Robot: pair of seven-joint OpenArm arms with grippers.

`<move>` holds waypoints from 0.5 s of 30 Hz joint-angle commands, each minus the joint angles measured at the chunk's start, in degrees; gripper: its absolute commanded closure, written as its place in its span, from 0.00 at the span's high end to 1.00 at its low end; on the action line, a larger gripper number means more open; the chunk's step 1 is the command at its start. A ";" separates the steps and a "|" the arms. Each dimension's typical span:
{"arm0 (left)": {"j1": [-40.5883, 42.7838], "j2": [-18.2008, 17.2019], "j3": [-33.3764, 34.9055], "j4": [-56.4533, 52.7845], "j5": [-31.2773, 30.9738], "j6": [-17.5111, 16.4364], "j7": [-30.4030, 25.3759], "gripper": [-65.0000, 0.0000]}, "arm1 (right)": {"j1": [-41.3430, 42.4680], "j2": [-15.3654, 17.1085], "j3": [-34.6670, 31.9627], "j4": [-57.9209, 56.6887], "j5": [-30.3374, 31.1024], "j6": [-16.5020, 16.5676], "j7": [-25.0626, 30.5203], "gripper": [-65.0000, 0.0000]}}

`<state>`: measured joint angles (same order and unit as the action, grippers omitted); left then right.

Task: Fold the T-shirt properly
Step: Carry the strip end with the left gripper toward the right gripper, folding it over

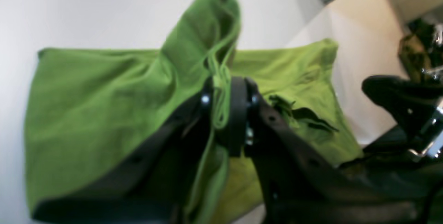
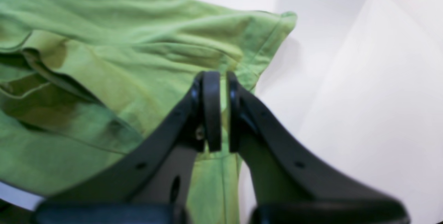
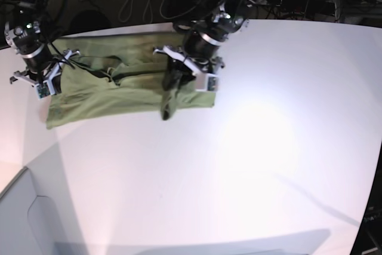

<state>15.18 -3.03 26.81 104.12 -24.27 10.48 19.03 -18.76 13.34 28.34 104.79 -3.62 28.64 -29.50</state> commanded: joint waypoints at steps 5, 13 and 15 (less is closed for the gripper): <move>-3.97 1.14 4.53 -4.56 -0.48 -0.41 -1.49 0.00 | -0.88 0.85 0.37 1.18 0.58 0.24 1.32 0.01; -6.17 3.51 5.06 -8.95 -0.48 -0.41 -1.49 0.00 | -1.32 1.21 0.45 1.10 0.58 0.24 1.32 0.01; -6.52 3.77 5.06 -9.57 -0.48 -0.41 -1.49 0.00 | -1.32 1.21 0.45 1.18 0.58 0.24 1.32 0.01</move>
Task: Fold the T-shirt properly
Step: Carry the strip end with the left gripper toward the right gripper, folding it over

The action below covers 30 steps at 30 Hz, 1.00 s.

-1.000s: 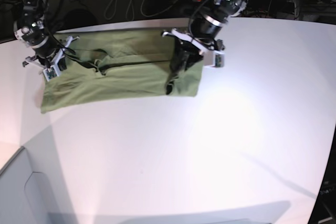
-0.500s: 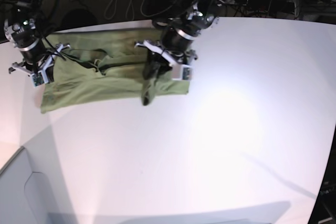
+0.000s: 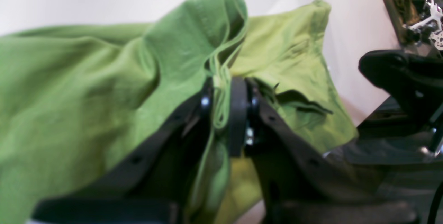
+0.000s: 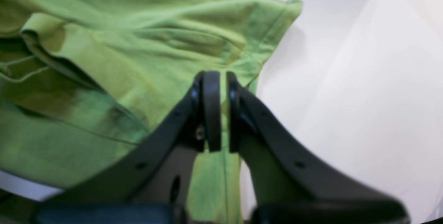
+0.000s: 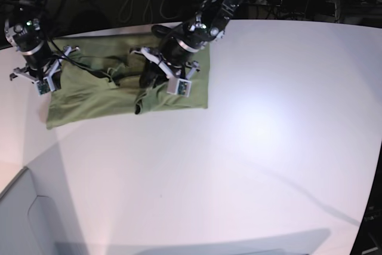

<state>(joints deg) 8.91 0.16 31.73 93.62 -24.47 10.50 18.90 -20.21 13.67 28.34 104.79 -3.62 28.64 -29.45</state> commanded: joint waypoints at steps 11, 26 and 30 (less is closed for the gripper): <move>-2.62 1.90 0.14 -0.75 -0.28 -0.44 -1.36 0.00 | 0.65 0.88 0.45 1.01 0.58 0.24 1.28 0.01; -5.43 1.99 4.01 -3.38 -0.72 -0.52 -0.92 0.00 | 0.65 0.97 0.10 0.92 0.58 0.24 1.28 0.01; -5.70 2.08 4.71 -3.38 -0.72 -0.52 -0.92 0.19 | 0.65 0.97 0.10 0.92 0.58 0.24 1.28 0.01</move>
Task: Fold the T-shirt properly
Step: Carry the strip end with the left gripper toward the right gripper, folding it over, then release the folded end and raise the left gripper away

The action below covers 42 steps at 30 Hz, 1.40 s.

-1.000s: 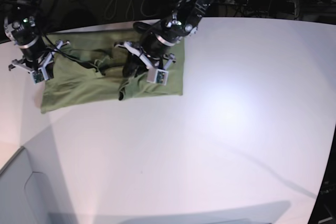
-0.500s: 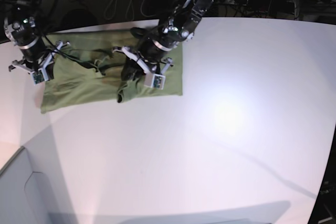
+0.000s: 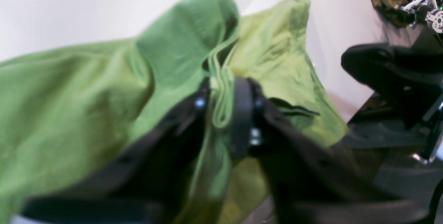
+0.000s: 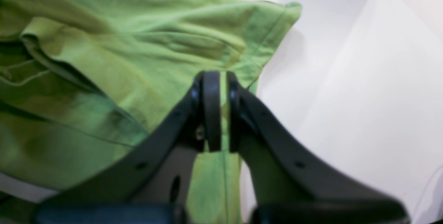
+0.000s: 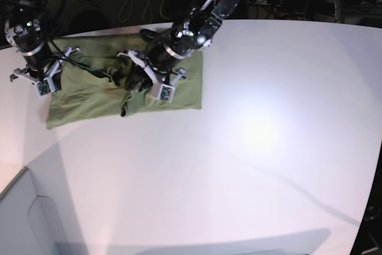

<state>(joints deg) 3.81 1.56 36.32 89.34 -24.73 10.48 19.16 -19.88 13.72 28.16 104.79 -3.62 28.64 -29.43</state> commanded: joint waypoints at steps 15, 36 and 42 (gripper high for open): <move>1.94 -4.42 -1.28 10.48 -0.54 -0.50 -1.62 0.42 | 5.68 3.21 0.63 0.66 0.50 0.24 -7.62 0.34; -1.75 -7.50 10.76 2.04 -8.54 -0.77 -1.00 0.43 | 10.96 2.77 2.39 0.48 0.50 0.24 -10.79 0.68; -5.53 -5.83 15.77 -5.60 -8.98 -0.85 -1.36 0.43 | 11.22 1.01 5.46 0.39 0.50 0.24 -10.70 0.69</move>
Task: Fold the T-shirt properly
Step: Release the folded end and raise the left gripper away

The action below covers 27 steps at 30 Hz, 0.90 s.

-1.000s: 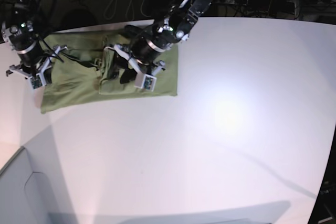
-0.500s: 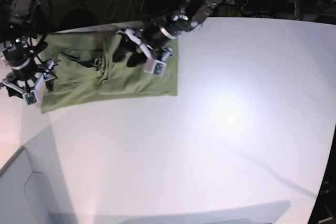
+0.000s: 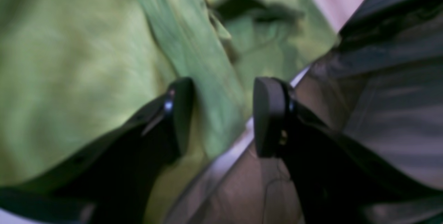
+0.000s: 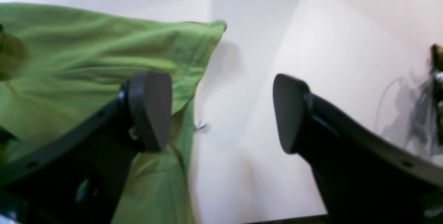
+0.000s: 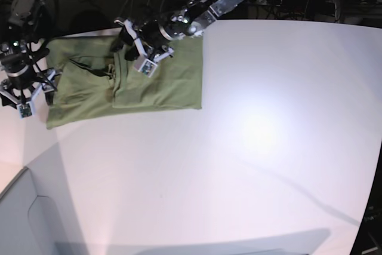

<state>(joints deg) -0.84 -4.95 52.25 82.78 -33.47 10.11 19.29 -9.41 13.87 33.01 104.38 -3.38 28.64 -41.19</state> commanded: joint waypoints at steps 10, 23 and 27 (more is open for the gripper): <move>-1.66 2.36 1.69 -1.24 -0.15 -0.57 -1.66 0.43 | 0.75 0.68 0.96 0.72 0.26 0.24 1.06 0.69; 0.18 -6.35 -4.38 18.27 -0.24 -0.22 -1.75 0.43 | 5.23 0.68 1.05 -12.47 0.34 0.15 1.06 0.90; 5.54 -10.83 -15.28 20.47 -0.24 -0.13 -1.75 0.43 | 5.67 0.68 1.05 -16.60 0.52 0.15 1.15 0.90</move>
<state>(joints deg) 4.99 -15.99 36.73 102.10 -33.41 10.35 18.48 -4.10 13.50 33.74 87.09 -3.18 28.62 -40.93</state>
